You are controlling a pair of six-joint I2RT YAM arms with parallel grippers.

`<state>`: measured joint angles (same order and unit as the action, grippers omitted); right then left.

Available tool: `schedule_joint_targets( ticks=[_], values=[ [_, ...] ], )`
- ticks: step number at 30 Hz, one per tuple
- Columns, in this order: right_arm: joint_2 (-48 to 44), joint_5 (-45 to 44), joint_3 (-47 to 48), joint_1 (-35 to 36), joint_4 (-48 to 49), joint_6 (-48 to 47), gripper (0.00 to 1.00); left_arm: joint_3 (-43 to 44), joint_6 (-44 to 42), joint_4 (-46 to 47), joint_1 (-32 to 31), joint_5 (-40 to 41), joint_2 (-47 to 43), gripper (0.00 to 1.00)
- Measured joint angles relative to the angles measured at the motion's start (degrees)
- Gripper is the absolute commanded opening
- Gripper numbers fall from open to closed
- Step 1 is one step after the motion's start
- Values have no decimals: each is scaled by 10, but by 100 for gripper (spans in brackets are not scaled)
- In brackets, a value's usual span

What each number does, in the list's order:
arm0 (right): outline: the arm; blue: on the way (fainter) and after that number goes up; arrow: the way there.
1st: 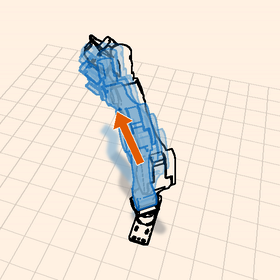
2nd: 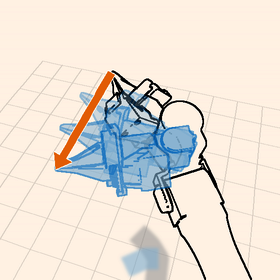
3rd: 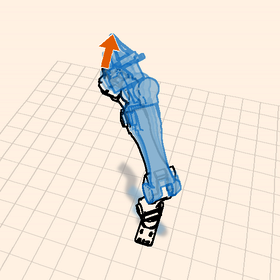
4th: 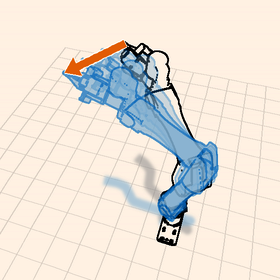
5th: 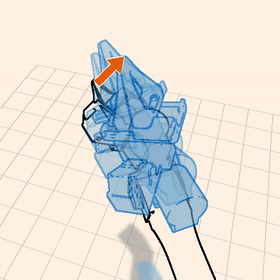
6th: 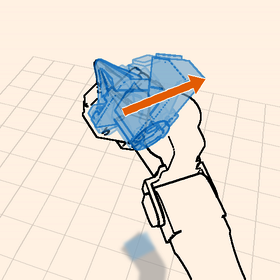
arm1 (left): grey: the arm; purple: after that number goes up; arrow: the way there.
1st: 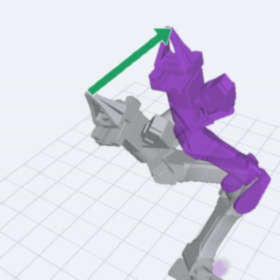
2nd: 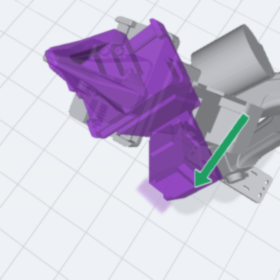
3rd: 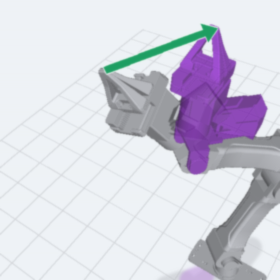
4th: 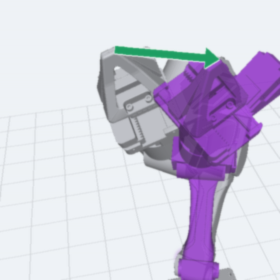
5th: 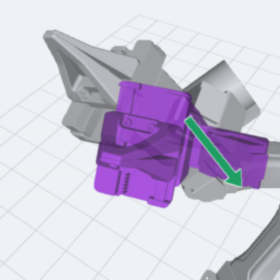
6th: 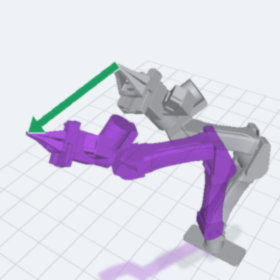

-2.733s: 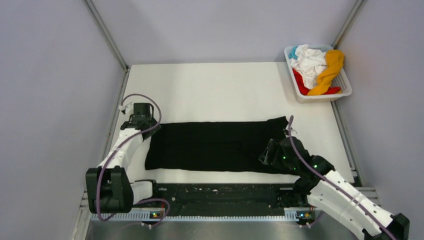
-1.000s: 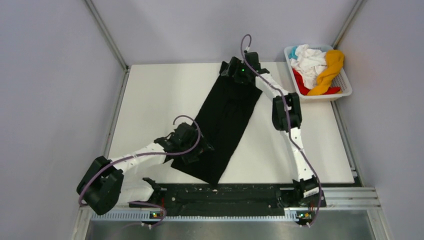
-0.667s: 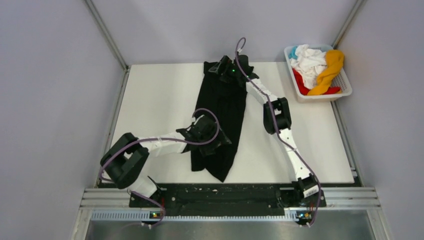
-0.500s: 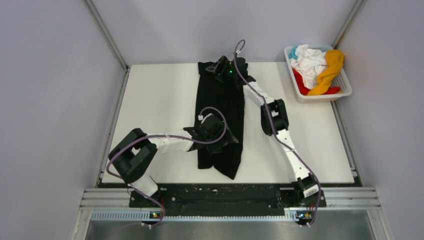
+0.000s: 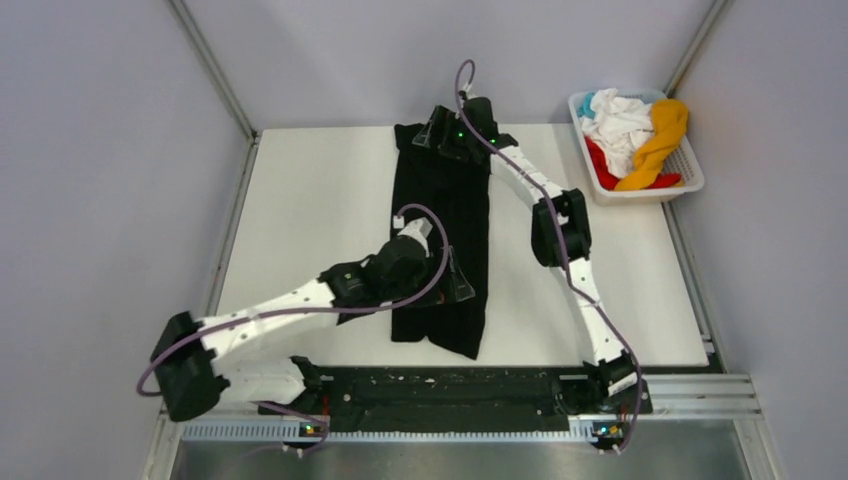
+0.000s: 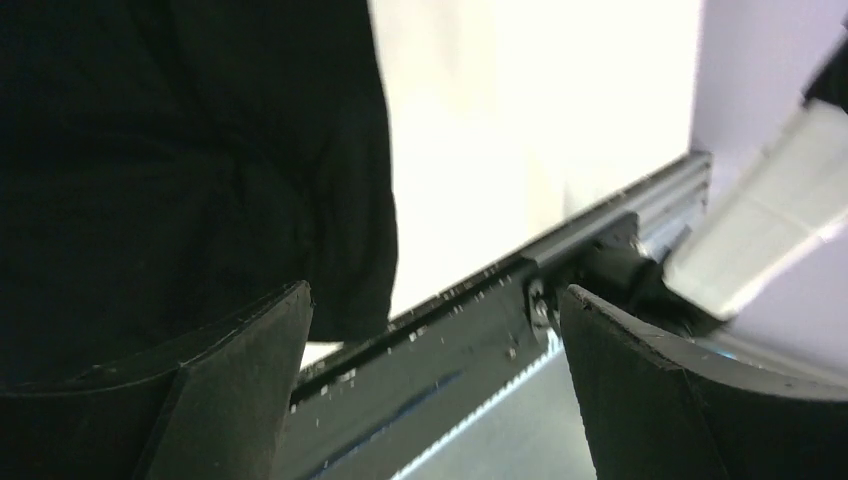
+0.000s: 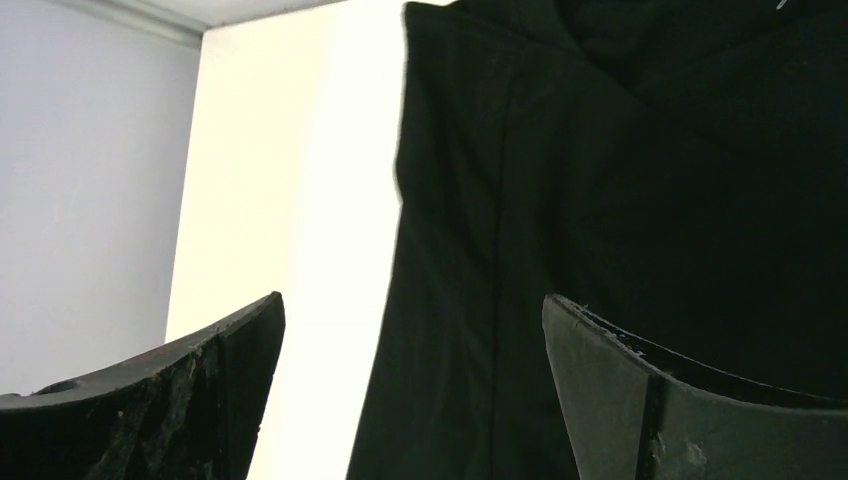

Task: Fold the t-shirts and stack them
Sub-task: Rotate the tshirt 90 degrees, then grab the bottom of the folded rectangular tshirt with both arms

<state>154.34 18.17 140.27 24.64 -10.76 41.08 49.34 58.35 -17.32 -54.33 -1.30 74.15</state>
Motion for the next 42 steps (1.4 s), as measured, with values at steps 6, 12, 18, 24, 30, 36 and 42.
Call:
schedule_joint_targets(
  ticks=[6,12,18,24,30,36,42],
  values=[
    [-266,-24,-253,5,-41,-89,98,-36,-9,-102,-14,98,-191,99],
    [-658,-103,-681,44,-19,-119,97,-159,25,-213,-7,163,-311,99],
    [-926,-137,-982,146,-36,-53,94,-233,37,-202,1,156,-323,76],
    [-1038,-140,-1133,200,-89,43,93,-234,48,-148,11,166,-202,56],
    [-1057,-149,-1172,238,-92,106,89,-231,51,-71,20,141,-121,34],
    [-1010,-169,-1182,292,-79,148,76,-235,63,-7,21,99,-82,0],
    [-962,-202,-1176,353,-81,183,60,-231,71,-63,21,93,-107,0]
  ],
)
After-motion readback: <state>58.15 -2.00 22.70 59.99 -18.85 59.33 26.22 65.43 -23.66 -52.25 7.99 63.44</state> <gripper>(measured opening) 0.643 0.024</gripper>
